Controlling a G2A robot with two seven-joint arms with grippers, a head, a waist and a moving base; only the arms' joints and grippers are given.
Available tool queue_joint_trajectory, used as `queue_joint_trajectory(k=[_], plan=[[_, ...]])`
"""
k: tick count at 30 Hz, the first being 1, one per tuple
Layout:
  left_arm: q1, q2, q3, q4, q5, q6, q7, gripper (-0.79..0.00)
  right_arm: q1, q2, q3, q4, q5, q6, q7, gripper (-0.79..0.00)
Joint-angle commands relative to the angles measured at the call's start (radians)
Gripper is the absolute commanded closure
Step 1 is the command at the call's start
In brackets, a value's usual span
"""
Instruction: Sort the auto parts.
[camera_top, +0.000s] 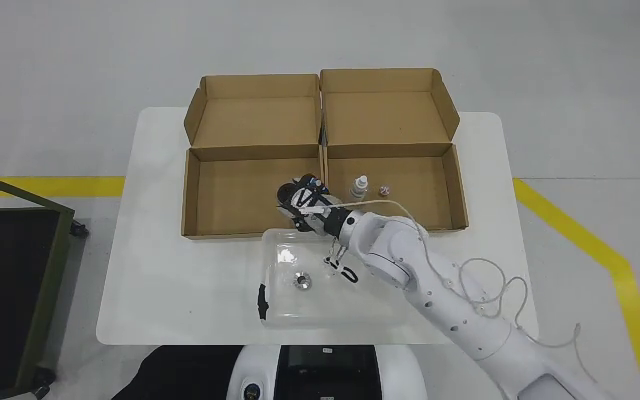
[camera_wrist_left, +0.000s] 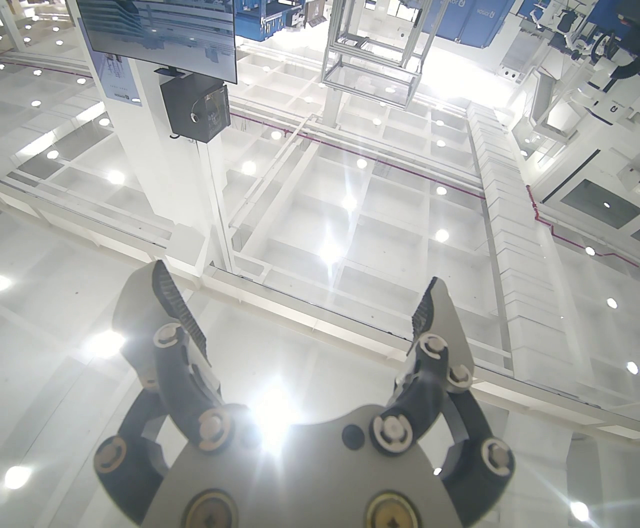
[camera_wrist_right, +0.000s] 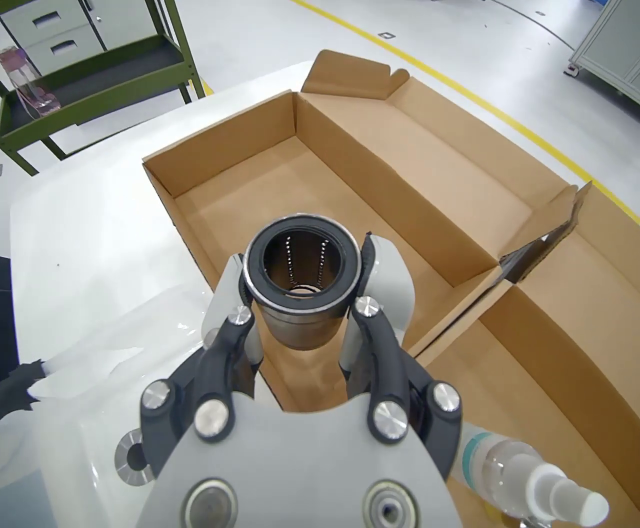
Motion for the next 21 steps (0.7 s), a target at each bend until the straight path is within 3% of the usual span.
queue_joint_trajectory(k=[1,9,12,21], plan=[[0.000,0.000,0.000,0.000,0.000,0.000,0.000,-0.785,0.014,-0.008,-0.008,0.023,0.005,0.007,0.016,0.000],[0.000,0.000,0.000,0.000,0.000,0.000,0.000,-0.785,0.054,-0.035,-0.027,0.098,0.039,0.003,0.064,-0.003],[0.000,0.000,0.000,0.000,0.000,0.000,0.000,-0.785,0.068,-0.043,-0.027,0.132,0.047,-0.006,0.071,-0.055],[0.000,0.000,0.000,0.000,0.000,0.000,0.000,-0.785,0.101,-0.068,-0.038,0.198,0.066,-0.012,0.096,-0.105]])
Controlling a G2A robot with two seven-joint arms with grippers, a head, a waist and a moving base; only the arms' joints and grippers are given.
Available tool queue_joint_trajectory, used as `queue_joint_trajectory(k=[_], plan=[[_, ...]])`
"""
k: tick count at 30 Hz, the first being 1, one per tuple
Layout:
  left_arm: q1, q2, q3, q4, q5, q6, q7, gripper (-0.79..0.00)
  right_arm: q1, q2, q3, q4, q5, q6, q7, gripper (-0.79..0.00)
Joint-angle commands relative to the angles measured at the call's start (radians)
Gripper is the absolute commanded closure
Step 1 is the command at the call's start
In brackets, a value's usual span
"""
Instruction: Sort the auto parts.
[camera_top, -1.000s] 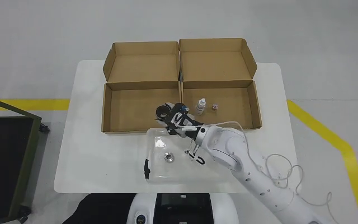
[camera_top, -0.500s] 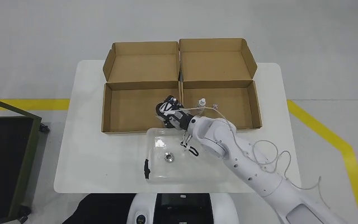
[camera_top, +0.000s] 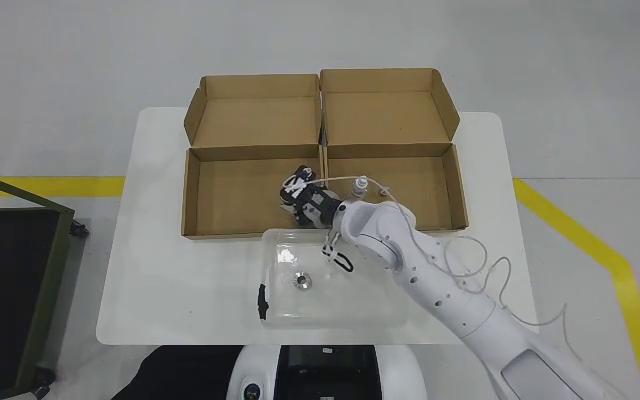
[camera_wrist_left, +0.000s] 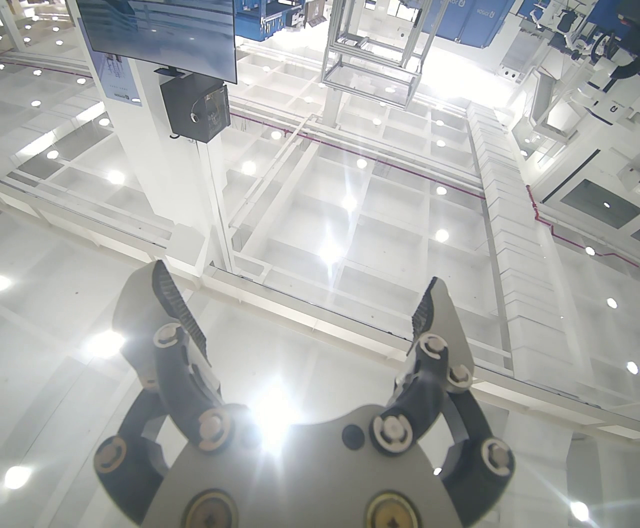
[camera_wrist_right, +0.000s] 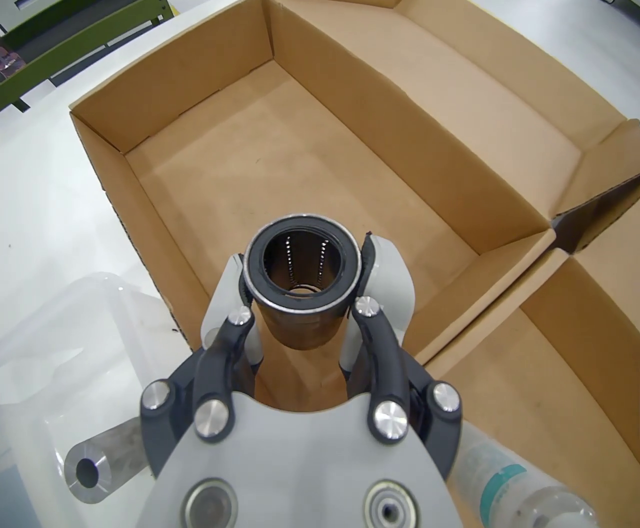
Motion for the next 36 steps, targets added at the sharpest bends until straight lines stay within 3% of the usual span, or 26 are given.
queue_joint_trajectory(k=[1,13,18,19,22,28,36], plan=[[0.000,0.000,0.000,0.000,0.000,0.000,0.000,-0.785,0.006,-0.005,-0.002,0.012,0.000,0.000,0.007,-0.126],[0.000,0.000,0.000,0.000,0.000,0.000,0.000,-0.785,0.022,-0.030,-0.009,0.081,0.002,-0.012,0.023,-0.249],[0.000,0.000,0.000,0.000,0.000,0.000,0.000,-0.785,0.022,-0.035,-0.002,0.087,0.000,-0.019,0.025,-0.394],[0.000,0.000,0.000,0.000,0.000,0.000,0.000,-0.785,0.020,-0.035,0.001,0.083,-0.002,-0.019,0.028,-0.526],[0.000,0.000,0.000,0.000,0.000,0.000,0.000,-0.785,0.015,-0.035,0.012,0.068,-0.012,-0.024,0.028,-0.640],[0.000,0.000,0.000,0.000,0.000,0.000,0.000,-0.785,-0.020,-0.027,0.046,-0.006,-0.018,-0.047,0.009,-0.677],[0.000,0.000,0.000,0.000,0.000,0.000,0.000,-0.785,-0.123,0.003,0.114,-0.238,-0.074,-0.115,-0.005,-0.727]])
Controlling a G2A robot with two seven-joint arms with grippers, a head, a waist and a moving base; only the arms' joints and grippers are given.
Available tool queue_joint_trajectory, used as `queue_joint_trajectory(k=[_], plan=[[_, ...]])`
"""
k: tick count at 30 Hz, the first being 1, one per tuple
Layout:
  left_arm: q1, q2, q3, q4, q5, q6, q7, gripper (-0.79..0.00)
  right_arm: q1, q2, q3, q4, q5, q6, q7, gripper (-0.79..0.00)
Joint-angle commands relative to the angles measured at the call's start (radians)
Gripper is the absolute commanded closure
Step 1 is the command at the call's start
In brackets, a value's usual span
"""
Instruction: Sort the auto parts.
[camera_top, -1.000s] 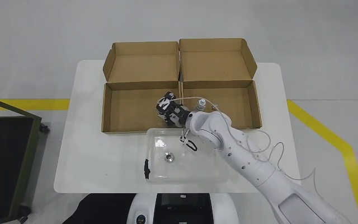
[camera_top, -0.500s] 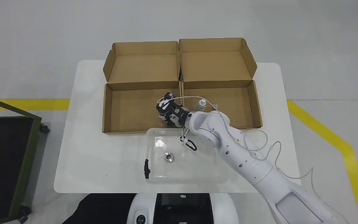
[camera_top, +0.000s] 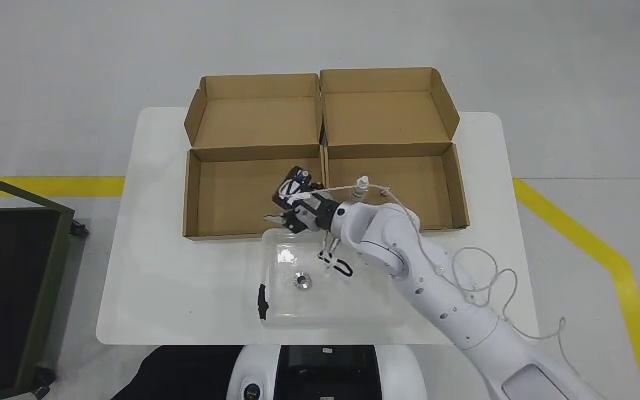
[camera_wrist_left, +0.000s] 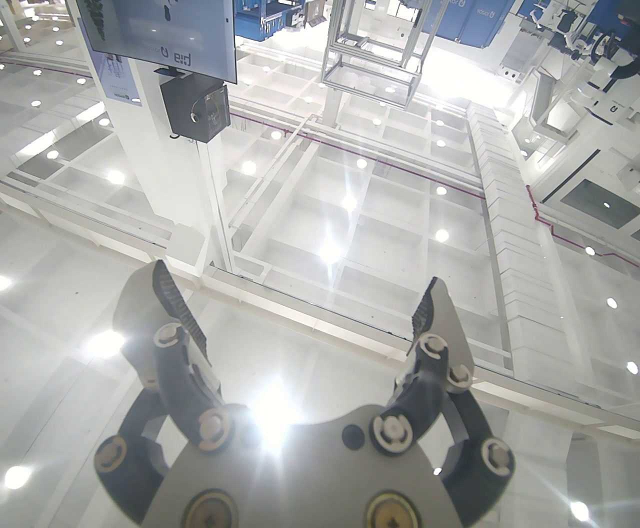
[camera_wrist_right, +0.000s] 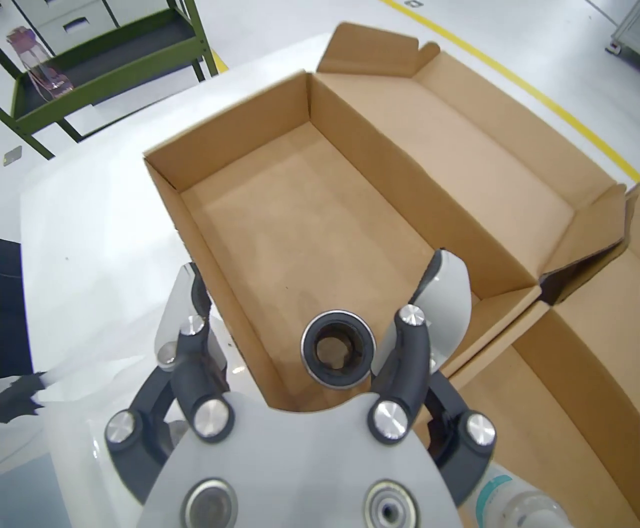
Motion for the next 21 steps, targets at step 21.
queue_joint_trajectory(k=[21], plan=[[0.000,0.000,0.000,0.000,0.000,0.000,0.000,-0.785,-0.359,0.101,0.120,-0.362,-0.282,-0.373,-0.033,-0.757]])
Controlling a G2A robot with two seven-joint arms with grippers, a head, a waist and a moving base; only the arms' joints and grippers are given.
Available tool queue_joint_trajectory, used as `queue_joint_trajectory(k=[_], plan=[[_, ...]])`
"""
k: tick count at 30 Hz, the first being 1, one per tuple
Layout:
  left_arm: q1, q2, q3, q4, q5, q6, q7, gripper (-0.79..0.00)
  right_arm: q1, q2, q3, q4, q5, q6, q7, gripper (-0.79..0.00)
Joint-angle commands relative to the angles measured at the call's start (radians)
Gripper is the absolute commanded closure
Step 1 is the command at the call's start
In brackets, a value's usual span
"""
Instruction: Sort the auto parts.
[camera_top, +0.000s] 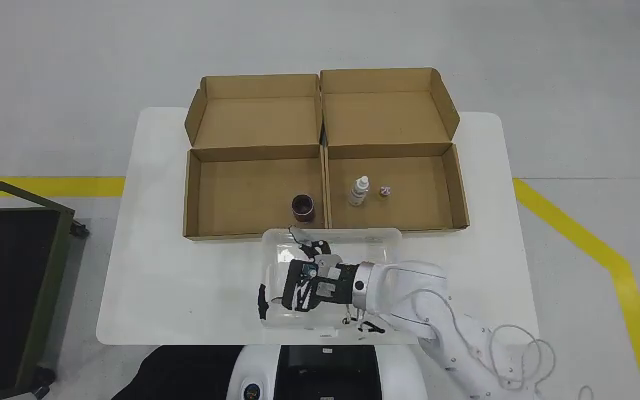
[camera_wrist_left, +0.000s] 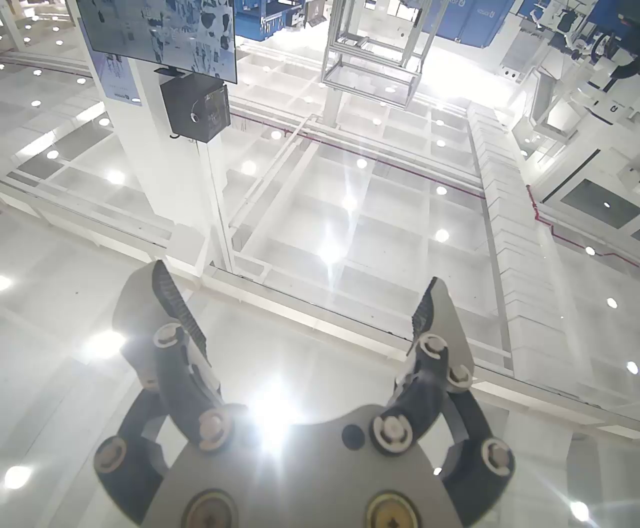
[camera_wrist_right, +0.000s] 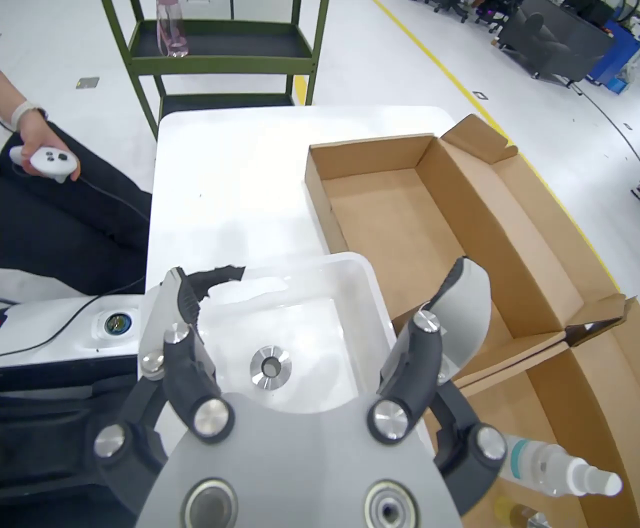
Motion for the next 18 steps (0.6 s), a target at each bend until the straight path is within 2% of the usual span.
queue_joint_trajectory(k=[1,9,18], plan=[[0.000,0.000,0.000,0.000,0.000,0.000,0.000,-0.785,-0.016,0.006,0.006,0.000,-0.026,-0.021,-0.002,-0.757],[0.000,0.000,0.000,0.000,0.000,0.000,0.000,-0.785,-0.035,0.019,0.021,0.043,-0.093,-0.026,-0.002,-0.711],[0.000,0.000,0.000,0.000,0.000,0.000,0.000,-0.785,0.003,0.013,-0.029,0.112,-0.170,0.005,0.023,-0.653]])
